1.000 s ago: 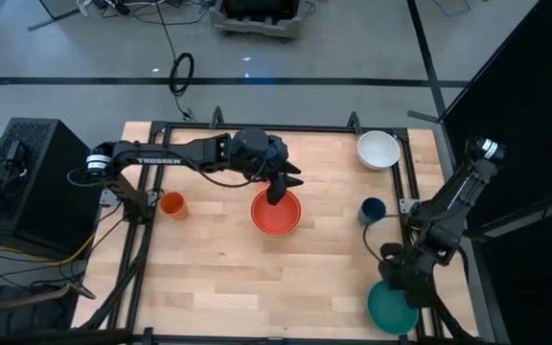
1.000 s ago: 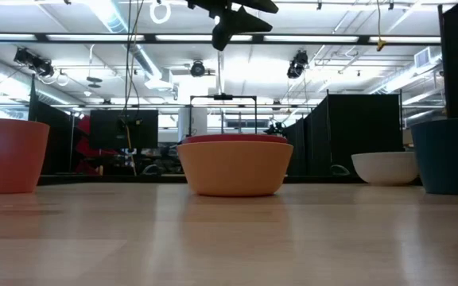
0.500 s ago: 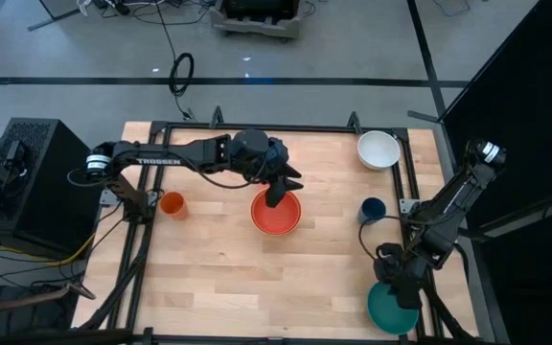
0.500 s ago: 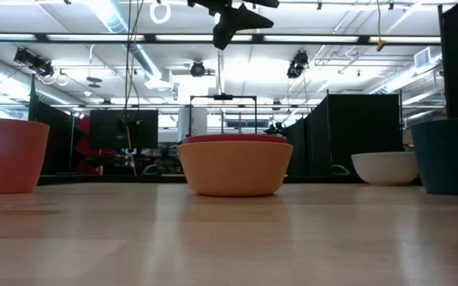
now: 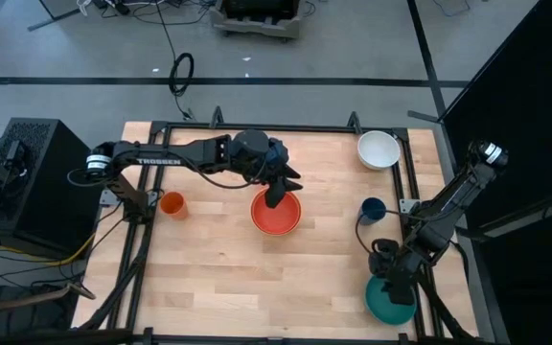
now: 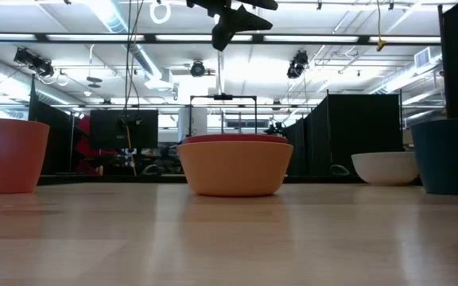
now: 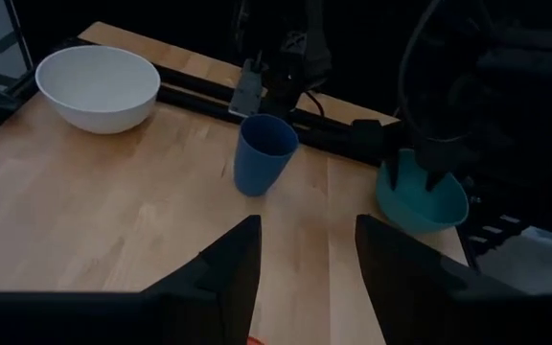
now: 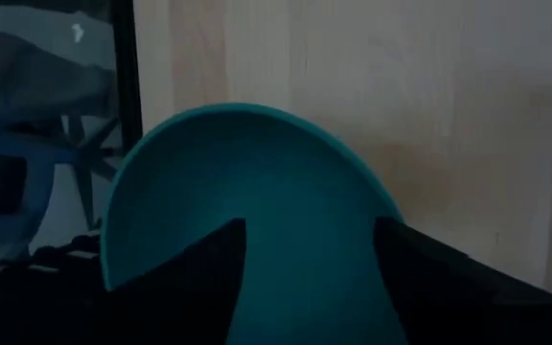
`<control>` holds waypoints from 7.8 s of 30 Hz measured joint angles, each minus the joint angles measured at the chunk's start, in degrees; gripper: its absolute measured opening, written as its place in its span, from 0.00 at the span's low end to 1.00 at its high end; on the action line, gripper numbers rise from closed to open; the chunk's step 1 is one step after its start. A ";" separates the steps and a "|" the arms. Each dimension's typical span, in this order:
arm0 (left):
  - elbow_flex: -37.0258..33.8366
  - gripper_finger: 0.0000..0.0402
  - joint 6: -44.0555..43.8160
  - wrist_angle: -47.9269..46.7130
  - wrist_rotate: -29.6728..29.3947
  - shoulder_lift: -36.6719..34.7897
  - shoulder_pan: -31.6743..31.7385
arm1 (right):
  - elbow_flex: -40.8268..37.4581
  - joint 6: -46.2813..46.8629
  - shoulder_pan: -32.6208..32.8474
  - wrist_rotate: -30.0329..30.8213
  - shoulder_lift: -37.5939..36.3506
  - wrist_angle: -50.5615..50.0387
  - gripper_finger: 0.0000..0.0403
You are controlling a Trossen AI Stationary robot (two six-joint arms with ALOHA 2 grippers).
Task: Nest bowls inside each other
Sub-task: Stack the green bowl on top of the orange bowl
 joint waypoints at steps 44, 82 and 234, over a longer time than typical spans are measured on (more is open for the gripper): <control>0.00 0.39 -0.28 -1.82 -0.04 0.02 0.00 | -1.23 -15.29 -6.71 -1.44 5.35 -3.72 0.24; 0.28 0.39 4.22 -15.52 -11.43 -16.57 1.38 | 23.80 -38.89 -44.06 13.01 8.81 -0.86 0.00; -8.63 0.19 2.36 -19.19 -19.23 -27.65 1.18 | -2.24 -27.07 -60.14 -4.26 22.30 74.49 0.00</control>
